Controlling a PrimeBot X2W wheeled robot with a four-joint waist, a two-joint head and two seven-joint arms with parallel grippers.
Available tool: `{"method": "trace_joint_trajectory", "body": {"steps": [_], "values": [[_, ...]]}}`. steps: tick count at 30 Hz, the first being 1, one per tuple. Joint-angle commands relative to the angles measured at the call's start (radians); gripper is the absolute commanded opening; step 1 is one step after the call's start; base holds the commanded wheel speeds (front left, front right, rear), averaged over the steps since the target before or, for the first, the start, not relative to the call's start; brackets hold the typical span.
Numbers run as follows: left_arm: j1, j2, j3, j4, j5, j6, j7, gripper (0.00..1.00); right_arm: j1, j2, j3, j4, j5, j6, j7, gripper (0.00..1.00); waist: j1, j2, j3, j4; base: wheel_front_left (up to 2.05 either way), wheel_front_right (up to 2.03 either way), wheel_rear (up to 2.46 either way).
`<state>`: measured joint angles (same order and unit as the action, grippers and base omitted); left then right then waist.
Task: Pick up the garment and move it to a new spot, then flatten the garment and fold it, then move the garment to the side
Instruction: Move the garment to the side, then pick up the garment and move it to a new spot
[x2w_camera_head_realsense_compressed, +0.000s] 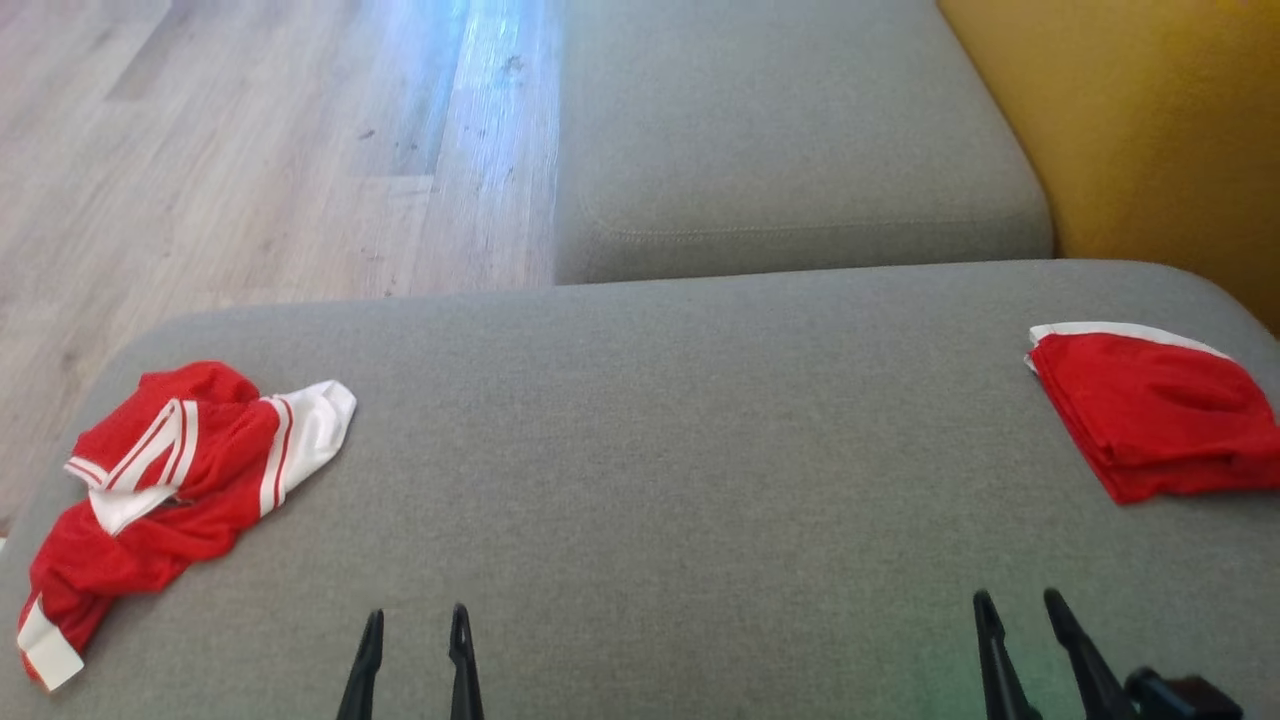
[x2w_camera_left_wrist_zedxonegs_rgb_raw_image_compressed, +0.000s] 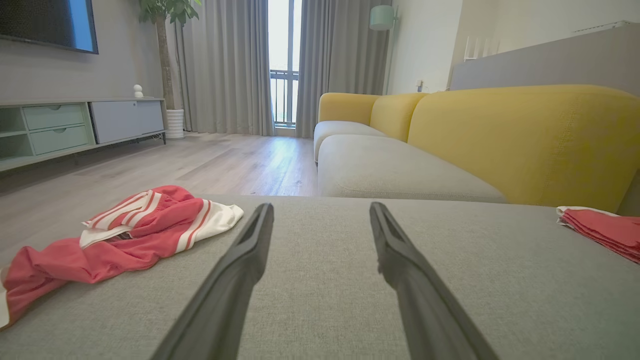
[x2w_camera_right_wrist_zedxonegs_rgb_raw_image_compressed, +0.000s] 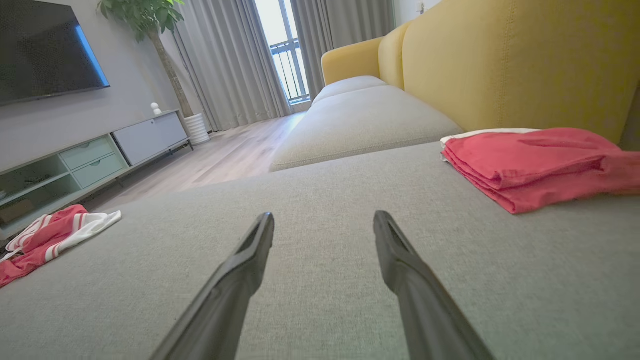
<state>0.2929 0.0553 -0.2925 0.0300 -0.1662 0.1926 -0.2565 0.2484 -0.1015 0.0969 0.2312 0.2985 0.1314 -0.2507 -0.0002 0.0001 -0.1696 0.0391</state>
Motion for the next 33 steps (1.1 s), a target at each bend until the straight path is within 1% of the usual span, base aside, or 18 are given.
{"method": "trace_joint_trajectory", "body": {"steps": [1,12,22,26,29,32,33], "values": [[-0.034,-0.005,0.033,-0.027,0.006,-0.003,-0.005,1.00,-0.025,-0.007,0.025,-0.037,-0.004,-0.001,-0.011,1.00,0.0002,-0.0001,-0.005,-0.003,0.00,0.00,0.00],[-0.017,-0.005,0.043,-0.008,0.025,-0.023,-0.005,1.00,-0.001,-0.013,0.031,-0.040,-0.010,-0.001,-0.011,1.00,0.0002,-0.0001,-0.012,-0.007,0.00,0.00,0.00],[-0.016,-0.005,0.043,0.008,0.031,-0.029,-0.005,1.00,0.002,-0.015,0.037,-0.042,-0.017,-0.001,-0.011,1.00,0.0002,-0.0001,-0.004,-0.002,0.00,0.00,0.00],[-0.025,-0.005,0.044,0.019,0.034,-0.031,-0.005,1.00,0.000,-0.013,0.042,-0.044,-0.024,-0.001,-0.011,1.00,0.0002,-0.0001,0.005,0.026,0.00,0.00,0.00],[-0.031,-0.005,0.048,0.027,0.038,-0.031,-0.005,1.00,-0.002,-0.010,0.047,-0.046,-0.027,-0.001,-0.011,1.00,0.0002,-0.0001,0.012,0.064,0.00,0.00,0.00],[-0.037,-0.005,0.054,0.036,0.042,-0.033,-0.005,1.00,-0.006,-0.003,0.050,-0.049,-0.029,-0.001,-0.011,1.00,0.0002,-0.0001,0.020,0.118,0.00,0.00,0.00],[-0.037,-0.005,0.054,0.036,0.042,-0.033,-0.005,1.00,-0.006,-0.003,0.050,-0.049,-0.029,-0.001,-0.011,1.00,0.0002,-0.0001,0.020,0.118,0.00,0.00,0.00]]}}
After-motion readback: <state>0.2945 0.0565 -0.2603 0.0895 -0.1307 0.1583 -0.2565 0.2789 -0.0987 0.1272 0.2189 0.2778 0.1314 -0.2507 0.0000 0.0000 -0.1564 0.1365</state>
